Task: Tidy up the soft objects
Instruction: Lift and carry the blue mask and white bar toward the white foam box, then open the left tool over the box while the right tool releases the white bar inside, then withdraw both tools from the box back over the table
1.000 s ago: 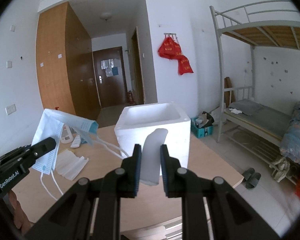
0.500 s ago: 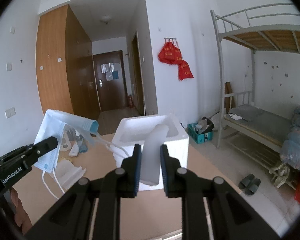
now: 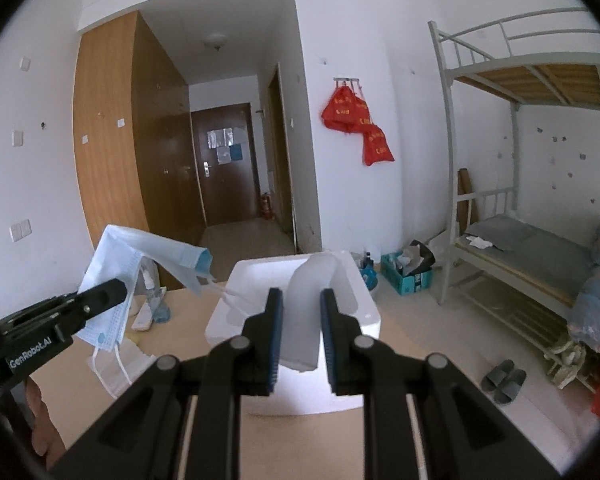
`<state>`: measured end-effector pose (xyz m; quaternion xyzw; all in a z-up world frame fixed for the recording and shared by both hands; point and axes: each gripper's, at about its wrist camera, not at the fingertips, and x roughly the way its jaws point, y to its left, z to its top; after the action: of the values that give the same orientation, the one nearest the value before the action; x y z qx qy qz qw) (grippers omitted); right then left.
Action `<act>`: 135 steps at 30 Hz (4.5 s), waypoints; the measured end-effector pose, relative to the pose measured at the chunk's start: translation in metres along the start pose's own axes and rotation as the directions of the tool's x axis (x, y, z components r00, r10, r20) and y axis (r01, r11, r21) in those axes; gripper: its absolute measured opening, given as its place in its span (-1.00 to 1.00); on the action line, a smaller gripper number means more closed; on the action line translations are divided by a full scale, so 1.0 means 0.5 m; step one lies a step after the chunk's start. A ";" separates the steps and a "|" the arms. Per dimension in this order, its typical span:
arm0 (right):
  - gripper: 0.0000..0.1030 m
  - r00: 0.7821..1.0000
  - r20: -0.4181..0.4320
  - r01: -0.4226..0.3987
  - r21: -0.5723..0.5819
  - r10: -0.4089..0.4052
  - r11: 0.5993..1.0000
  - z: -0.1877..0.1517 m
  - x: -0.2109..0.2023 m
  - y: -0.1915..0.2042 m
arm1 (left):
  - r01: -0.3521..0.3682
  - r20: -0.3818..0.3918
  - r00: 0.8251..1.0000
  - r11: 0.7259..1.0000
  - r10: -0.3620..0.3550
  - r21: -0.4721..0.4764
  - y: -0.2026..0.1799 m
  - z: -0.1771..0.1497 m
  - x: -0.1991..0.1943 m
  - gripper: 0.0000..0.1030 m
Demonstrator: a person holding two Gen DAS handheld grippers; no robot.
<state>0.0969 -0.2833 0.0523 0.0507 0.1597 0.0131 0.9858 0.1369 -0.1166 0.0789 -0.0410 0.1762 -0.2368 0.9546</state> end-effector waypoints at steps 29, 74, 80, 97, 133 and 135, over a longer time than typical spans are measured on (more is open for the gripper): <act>-0.57 1.000 -0.023 0.012 0.043 -0.011 0.999 0.021 0.094 -0.028 | 0.056 -0.081 0.995 0.998 -0.057 -0.015 -0.019 0.082 0.201 -0.81; -0.57 0.996 -0.080 -0.035 0.024 0.037 0.999 0.040 0.171 -0.034 | -0.130 -0.083 0.988 0.991 0.131 0.014 0.017 0.070 0.253 0.99; -0.57 0.995 -0.089 -0.048 0.018 0.049 0.999 0.040 0.184 -0.034 | -0.146 -0.064 0.987 0.989 0.145 -0.002 0.034 0.074 0.226 0.99; -0.57 0.989 -0.133 -0.060 0.013 0.061 0.998 0.027 0.229 -0.019 | -0.152 -0.046 0.987 0.988 0.151 -0.031 0.061 0.082 0.214 0.99; 1.00 1.000 0.014 0.008 0.012 -0.008 1.000 0.031 0.073 0.006 | -0.161 0.015 0.987 0.986 0.161 -0.033 0.054 0.057 0.084 0.99; 1.00 1.000 0.022 0.011 0.010 -0.011 1.000 0.026 0.054 0.012 | -0.159 0.018 0.987 0.987 0.160 -0.032 0.048 0.050 0.062 0.99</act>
<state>0.1269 -0.2776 0.0569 0.0550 0.1491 0.0063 0.9873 0.1821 -0.1099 0.0887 -0.0439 0.1729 -0.1564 0.9715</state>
